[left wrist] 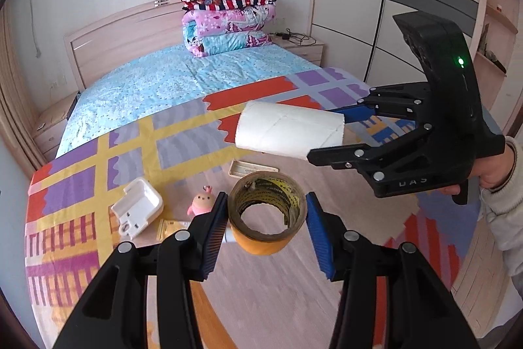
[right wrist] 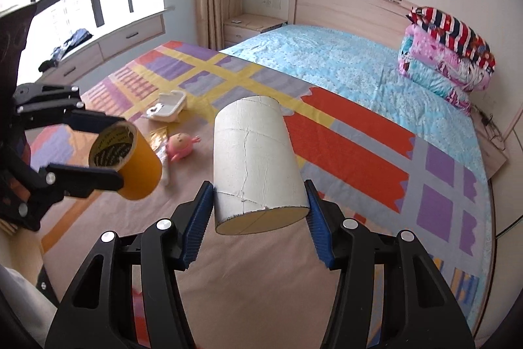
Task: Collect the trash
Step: 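Carry the paper roll and tape roll to the black trash bag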
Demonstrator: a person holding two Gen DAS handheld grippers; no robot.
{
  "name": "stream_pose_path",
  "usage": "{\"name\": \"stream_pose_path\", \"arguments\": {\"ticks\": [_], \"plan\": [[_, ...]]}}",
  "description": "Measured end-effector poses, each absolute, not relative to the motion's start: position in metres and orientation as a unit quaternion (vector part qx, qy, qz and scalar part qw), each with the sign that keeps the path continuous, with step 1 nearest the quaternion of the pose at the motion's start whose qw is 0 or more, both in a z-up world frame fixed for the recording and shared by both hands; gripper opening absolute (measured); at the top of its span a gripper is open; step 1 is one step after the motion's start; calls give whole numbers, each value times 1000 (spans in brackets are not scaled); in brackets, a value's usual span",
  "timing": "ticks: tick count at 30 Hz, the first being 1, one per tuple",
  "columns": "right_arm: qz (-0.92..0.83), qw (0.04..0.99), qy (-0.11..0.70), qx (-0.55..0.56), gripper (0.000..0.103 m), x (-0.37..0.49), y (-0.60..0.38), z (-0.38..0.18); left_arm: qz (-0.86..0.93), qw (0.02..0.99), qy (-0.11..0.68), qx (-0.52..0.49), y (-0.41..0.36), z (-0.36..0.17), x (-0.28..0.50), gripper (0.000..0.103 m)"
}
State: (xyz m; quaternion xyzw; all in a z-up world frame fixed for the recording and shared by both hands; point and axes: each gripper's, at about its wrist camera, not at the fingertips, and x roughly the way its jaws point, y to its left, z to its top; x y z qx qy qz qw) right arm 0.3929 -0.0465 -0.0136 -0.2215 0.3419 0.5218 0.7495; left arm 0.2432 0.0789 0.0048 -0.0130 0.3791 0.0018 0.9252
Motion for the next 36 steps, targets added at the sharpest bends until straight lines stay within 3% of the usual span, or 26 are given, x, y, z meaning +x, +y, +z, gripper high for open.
{"name": "stream_pose_path", "arguments": {"ticks": [18,36], "plan": [[539,746,326,-217,55,282,-124,13,-9,936,352,-8,31,24,149,46],[553,736,332,-203,55,199,-185,-3,-67,924,376,-19,-13,-16,85,46]]}}
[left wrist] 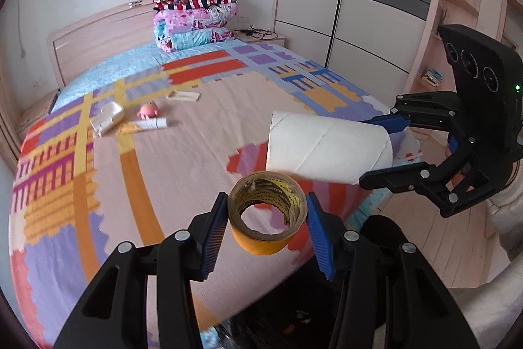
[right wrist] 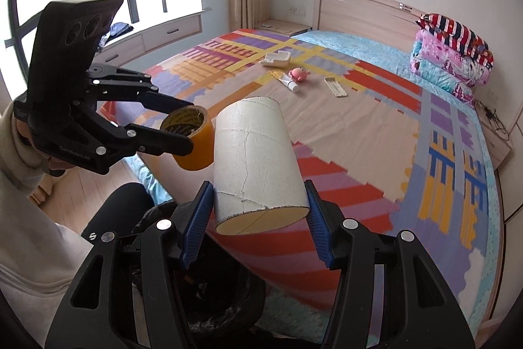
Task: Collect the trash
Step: 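Carry the paper roll and tape roll to the black trash bag, then open both tools over the bag to drop the roll and tape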
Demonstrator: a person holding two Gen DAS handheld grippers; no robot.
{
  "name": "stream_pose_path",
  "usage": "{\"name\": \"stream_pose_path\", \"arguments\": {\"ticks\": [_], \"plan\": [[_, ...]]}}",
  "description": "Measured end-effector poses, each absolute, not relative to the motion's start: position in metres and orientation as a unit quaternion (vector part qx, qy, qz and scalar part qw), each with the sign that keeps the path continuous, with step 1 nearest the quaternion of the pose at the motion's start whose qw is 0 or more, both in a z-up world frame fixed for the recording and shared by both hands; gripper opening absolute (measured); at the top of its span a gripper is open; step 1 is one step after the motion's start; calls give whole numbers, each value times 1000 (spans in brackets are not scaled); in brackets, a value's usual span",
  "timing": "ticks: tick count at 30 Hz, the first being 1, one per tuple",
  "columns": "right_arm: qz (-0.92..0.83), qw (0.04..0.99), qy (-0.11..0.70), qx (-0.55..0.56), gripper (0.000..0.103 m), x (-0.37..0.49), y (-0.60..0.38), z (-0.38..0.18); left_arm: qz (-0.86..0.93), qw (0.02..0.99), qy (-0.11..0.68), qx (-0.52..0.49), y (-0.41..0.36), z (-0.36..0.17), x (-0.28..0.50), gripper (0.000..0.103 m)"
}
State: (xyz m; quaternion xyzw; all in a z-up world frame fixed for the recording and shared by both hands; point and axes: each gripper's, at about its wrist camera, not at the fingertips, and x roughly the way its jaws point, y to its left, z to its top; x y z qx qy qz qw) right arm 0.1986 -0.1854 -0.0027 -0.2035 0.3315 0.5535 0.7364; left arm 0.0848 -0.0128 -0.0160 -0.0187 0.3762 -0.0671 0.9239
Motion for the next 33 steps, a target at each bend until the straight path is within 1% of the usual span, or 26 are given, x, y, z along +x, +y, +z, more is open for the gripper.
{"name": "stream_pose_path", "arguments": {"ticks": [6,16,25,30,33], "plan": [[559,726,349,-195,55,181,-191,-20,-77,919,386,-10,-27,-35,67,46],[550,722,371,-197,55,151,-206,-51,-110,902,417,-30,-39,-88,38,46],[526,713,433,-167,55,139,-225,-97,-106,880,462,-44,-37,-134,27,46],[516,702,457,-176,55,132,-224,-125,-103,866,488,-45,-37,-161,32,46],[508,694,477,-184,55,131,-221,-144,-101,857,501,-66,-34,-177,36,46]]}}
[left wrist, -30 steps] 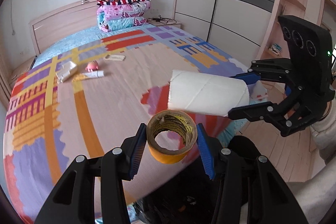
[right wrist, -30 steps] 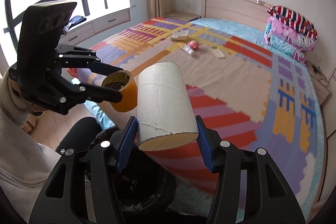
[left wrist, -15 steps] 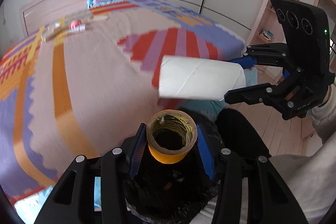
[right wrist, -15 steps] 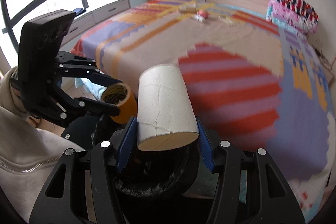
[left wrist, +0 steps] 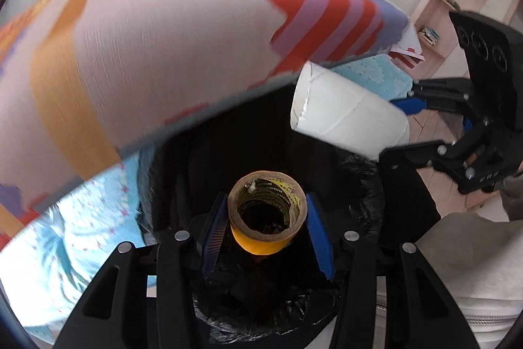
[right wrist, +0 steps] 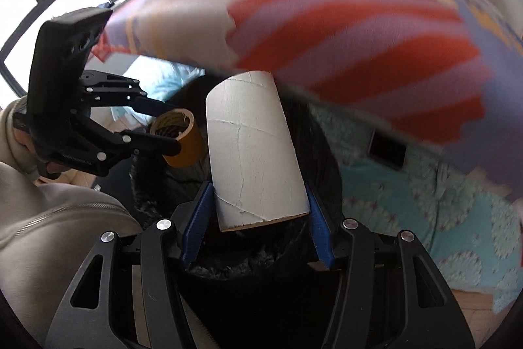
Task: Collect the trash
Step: 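Open both tools over the bag to drop the roll and tape, then raise both tools back over the bed toward the remaining items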
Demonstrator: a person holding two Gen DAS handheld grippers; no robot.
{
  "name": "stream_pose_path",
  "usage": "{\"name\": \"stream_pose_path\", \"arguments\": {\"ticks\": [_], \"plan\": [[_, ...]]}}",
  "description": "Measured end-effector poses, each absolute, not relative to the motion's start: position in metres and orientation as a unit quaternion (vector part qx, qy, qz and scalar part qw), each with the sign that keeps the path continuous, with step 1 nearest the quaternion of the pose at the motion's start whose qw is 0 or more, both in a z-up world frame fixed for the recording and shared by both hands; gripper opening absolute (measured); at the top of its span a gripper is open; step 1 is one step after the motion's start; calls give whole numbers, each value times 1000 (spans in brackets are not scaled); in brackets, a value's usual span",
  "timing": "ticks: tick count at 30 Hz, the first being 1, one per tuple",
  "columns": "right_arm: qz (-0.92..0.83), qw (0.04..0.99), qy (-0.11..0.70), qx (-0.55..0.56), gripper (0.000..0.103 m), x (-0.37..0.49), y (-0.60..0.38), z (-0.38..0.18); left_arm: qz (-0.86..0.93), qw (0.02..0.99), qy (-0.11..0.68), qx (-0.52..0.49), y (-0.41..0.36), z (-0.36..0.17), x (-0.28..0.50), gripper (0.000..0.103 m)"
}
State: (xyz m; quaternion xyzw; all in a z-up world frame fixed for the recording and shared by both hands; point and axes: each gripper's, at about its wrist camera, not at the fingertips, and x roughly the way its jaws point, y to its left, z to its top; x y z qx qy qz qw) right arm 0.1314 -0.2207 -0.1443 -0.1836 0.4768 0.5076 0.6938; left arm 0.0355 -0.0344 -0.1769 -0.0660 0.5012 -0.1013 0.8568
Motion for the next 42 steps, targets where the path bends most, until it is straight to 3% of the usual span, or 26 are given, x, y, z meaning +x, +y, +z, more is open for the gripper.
{"name": "stream_pose_path", "arguments": {"ticks": [9,18,24,28,34,42], "plan": [[495,675,507,-207,54,125,-203,-175,-75,839,535,-71,-36,-213,44,46],[501,669,505,-217,54,119,-193,-180,-73,838,537,-65,-40,-215,46,47],[503,675,498,-205,62,123,-193,-168,-74,839,536,-64,-44,-209,45,48],[508,681,486,-203,65,124,-191,-155,-76,844,528,-53,-48,-197,40,60],[520,692,459,-201,68,125,-189,-128,-82,859,505,-31,-54,-169,35,62],[535,712,409,-198,69,130,-189,-82,-81,884,460,-14,-52,-120,28,77]]}}
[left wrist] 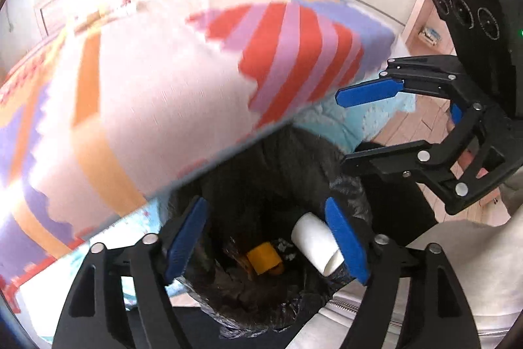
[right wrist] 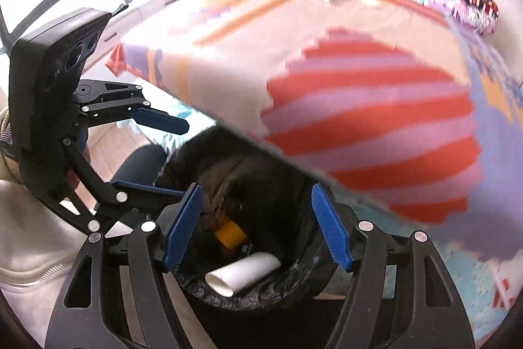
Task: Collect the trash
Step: 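Raise both tools back over the bed toward the remaining items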
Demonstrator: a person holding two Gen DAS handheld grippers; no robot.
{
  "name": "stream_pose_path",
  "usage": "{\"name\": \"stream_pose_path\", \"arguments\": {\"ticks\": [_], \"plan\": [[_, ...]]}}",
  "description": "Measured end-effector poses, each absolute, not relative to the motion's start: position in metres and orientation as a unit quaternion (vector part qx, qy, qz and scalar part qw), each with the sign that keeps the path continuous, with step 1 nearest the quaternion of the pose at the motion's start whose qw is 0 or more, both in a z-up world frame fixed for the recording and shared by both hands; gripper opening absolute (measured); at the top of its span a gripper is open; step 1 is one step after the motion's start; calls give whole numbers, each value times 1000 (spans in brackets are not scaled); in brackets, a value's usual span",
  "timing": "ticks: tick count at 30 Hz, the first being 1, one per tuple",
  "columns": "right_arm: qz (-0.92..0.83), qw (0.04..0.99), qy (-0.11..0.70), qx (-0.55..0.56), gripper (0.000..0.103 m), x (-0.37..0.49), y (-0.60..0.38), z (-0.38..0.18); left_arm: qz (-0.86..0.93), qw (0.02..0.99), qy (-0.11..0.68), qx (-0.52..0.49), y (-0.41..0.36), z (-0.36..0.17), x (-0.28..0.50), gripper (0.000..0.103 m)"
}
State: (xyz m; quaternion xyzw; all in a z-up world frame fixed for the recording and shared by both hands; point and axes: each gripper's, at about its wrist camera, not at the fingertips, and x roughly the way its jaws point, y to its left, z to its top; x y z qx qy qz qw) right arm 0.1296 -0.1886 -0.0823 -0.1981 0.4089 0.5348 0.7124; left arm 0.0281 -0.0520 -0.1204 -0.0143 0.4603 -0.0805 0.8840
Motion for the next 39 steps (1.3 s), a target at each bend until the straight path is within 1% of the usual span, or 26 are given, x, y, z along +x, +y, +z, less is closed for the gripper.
{"name": "stream_pose_path", "arguments": {"ticks": [2,13,19,24,33,39], "plan": [[536,720,395,-197,69,133,-188,-71,-77,889,451,-8,-49,-110,29,79],[536,747,342,-193,69,158,-179,-36,-58,911,408,1,-27,-66,37,79],[530,760,321,-195,69,177,-169,-20,-33,924,380,7,-9,-39,54,79],[524,771,309,-189,69,203,-159,-7,-10,930,367,-12,12,-20,76,79],[513,786,303,-167,69,246,-144,8,22,930,362,-56,51,-6,121,79],[509,790,305,-156,69,273,-129,11,26,920,380,-94,75,-14,159,79]]}}
